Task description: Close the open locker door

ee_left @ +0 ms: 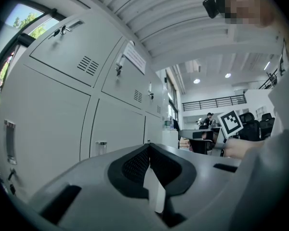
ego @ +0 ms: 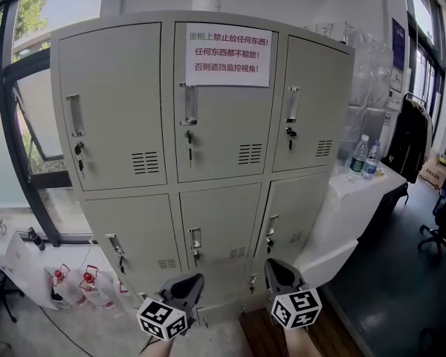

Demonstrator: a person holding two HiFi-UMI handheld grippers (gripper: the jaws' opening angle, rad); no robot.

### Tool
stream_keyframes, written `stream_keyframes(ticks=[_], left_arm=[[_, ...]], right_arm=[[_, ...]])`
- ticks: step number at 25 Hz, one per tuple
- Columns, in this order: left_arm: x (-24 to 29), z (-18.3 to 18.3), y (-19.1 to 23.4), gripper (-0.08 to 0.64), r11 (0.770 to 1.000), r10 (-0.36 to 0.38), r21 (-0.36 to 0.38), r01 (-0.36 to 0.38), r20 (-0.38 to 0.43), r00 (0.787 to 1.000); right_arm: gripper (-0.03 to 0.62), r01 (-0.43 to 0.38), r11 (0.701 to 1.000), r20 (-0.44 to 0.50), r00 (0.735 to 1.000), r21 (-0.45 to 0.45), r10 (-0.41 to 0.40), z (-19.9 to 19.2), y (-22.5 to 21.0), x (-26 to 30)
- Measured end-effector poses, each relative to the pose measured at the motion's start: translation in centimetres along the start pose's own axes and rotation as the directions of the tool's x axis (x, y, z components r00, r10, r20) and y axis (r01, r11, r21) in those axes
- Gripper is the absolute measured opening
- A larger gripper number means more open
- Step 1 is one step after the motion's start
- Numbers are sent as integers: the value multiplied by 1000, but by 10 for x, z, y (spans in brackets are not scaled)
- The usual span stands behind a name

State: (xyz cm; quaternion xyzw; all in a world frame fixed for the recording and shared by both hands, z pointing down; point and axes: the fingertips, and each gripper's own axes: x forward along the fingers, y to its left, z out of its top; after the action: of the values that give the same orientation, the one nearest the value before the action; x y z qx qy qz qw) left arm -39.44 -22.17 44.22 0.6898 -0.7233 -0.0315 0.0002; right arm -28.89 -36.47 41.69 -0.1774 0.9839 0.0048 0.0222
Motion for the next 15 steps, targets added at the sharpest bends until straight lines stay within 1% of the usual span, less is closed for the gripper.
stream_keyframes(ticks=[7, 15], left_arm=[[-12, -3, -9, 8, 999, 3, -42, -2, 19, 1000], [-18, -7, -15, 8, 998, 3, -55, -2, 19, 1000]], right_arm=[[11, 59, 998, 1, 998, -21, -59, -16, 14, -23], [11, 74, 997, 3, 997, 13, -74, -20, 17, -34]])
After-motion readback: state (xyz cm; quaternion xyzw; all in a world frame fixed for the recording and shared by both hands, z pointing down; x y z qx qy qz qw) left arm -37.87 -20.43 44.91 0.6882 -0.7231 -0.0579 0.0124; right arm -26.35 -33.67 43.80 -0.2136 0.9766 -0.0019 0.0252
